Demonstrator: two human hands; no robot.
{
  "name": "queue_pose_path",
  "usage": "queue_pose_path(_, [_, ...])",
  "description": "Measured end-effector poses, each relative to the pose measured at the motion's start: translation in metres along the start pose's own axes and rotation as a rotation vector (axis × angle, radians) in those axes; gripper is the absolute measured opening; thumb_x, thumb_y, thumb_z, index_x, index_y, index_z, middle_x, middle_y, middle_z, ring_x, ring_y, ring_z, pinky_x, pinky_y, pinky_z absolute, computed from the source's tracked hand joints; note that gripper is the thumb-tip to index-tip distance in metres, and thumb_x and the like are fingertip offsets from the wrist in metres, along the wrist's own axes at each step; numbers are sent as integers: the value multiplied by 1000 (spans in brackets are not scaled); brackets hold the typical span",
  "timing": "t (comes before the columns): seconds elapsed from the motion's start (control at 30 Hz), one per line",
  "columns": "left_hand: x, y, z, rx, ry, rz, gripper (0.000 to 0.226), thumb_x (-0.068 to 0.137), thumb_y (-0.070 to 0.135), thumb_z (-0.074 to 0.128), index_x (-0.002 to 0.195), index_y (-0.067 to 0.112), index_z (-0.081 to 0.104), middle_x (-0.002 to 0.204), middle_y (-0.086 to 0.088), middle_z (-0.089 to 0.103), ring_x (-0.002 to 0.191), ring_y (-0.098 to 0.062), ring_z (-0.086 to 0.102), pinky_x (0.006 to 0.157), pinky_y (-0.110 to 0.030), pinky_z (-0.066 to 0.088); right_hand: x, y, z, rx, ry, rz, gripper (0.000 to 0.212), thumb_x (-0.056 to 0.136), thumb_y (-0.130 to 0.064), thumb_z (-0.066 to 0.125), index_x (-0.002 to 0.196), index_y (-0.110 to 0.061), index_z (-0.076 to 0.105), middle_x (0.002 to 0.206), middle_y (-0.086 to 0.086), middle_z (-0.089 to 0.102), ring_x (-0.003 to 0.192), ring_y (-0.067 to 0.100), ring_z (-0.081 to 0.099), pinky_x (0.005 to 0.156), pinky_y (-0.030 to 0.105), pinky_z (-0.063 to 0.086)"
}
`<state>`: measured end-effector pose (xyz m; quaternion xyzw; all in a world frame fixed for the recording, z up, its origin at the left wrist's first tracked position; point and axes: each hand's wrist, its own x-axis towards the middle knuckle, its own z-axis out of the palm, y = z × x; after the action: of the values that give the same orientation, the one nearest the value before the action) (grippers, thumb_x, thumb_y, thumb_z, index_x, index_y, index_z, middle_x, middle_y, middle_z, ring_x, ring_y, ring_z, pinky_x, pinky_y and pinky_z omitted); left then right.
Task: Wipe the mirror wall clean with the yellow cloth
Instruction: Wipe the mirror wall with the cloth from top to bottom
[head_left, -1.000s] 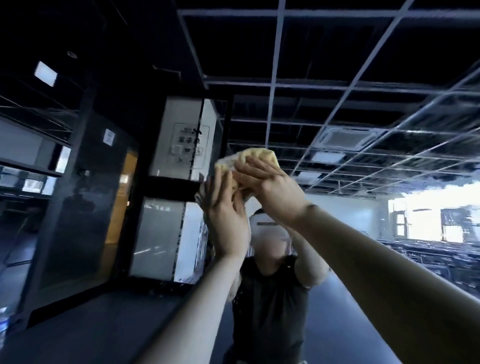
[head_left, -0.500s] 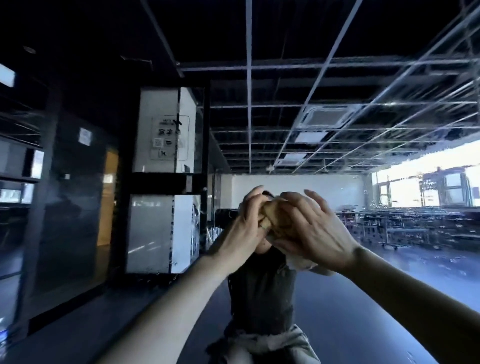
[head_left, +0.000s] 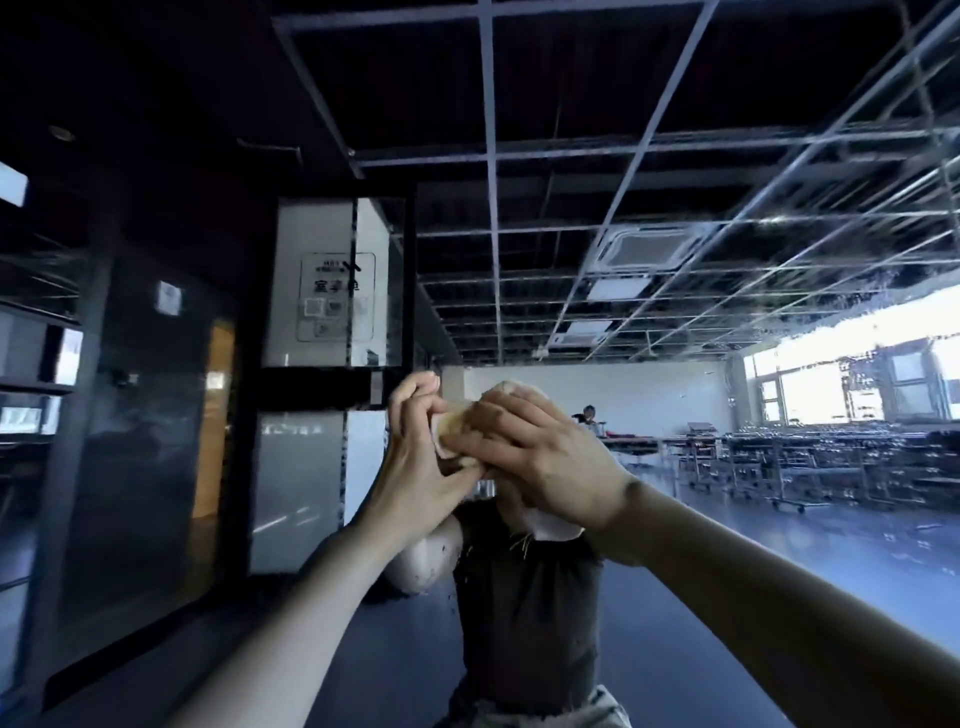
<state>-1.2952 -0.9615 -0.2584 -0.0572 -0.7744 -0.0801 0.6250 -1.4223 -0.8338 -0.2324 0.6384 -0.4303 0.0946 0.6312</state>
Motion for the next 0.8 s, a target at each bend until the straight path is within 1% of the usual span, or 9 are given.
queue_pose_path(0.07, [-2, 5, -3, 6, -79, 97, 68, 74, 47, 65, 123, 15, 31, 136, 11, 14, 137, -15, 26, 111, -22, 27, -12, 11, -14, 14, -16, 22, 34, 88, -18, 58, 121, -19, 64, 122, 8, 60, 121, 29, 49, 108, 43, 34])
queue_pose_path(0.1, [-1, 7, -3, 10, -97, 146, 64, 76, 50, 61, 123, 20, 30, 136, 12, 17, 136, -14, 27, 111, -20, 26, -20, 18, -22, 24, -19, 53, 31, 90, -22, 53, 119, -19, 65, 121, 8, 61, 121, 29, 49, 108, 43, 34])
queue_pose_path(0.2, [3, 15, 9, 112, -9, 242, 42, 85, 33, 51, 119, 10, 41, 132, -3, 33, 124, -16, 39, 105, -25, 34, -59, 49, -52, 7, 62, 272, 34, 88, -17, 51, 119, -13, 64, 123, 12, 58, 123, 33, 47, 105, 48, 37])
queue_pose_path(0.27, [11, 29, 29, 169, 61, 245, 24, 88, 26, 47, 100, 6, 51, 117, -3, 42, 105, -17, 49, 90, -30, 42, -78, 61, -65, -40, 174, 502, 38, 84, -9, 51, 119, -10, 65, 124, 14, 57, 124, 35, 46, 101, 51, 39])
queue_pose_path(0.37, [27, 57, 70, 277, 119, 225, 13, 86, 23, 42, 81, 11, 47, 96, -4, 46, 82, -21, 47, 71, -37, 41, -68, 42, -51, -68, 364, 788, 35, 84, -13, 55, 116, -16, 67, 129, 13, 56, 124, 36, 44, 103, 51, 37])
queue_pose_path(0.43, [34, 67, 92, 367, 177, 170, 13, 82, 24, 43, 79, 12, 48, 89, -7, 49, 78, -24, 47, 68, -37, 39, -59, 22, -36, -81, 379, 793, 35, 85, -17, 56, 119, -22, 66, 133, 11, 53, 127, 36, 41, 108, 48, 31])
queue_pose_path(0.57, [32, 66, 103, 516, 286, 170, 16, 81, 22, 41, 79, 11, 51, 83, -10, 54, 78, -21, 38, 68, -33, 28, -82, 29, -41, -90, 243, 517, 40, 84, -18, 52, 123, -21, 62, 134, 11, 50, 128, 34, 39, 110, 42, 30])
queue_pose_path(0.63, [31, 65, 102, 534, 287, 193, 17, 82, 21, 40, 77, 10, 51, 83, -12, 53, 79, -21, 37, 68, -32, 27, -102, 44, -51, -109, 221, 492, 43, 83, -14, 53, 125, -21, 57, 134, 14, 51, 129, 35, 39, 109, 42, 33])
queue_pose_path(0.8, [26, 67, 102, 574, 214, 262, 19, 82, 22, 40, 79, 7, 52, 89, -14, 55, 80, -24, 37, 69, -35, 28, -163, 44, -63, -151, 352, 894, 62, 73, -14, 67, 131, -27, 49, 139, 6, 40, 127, 33, 37, 105, 46, 35])
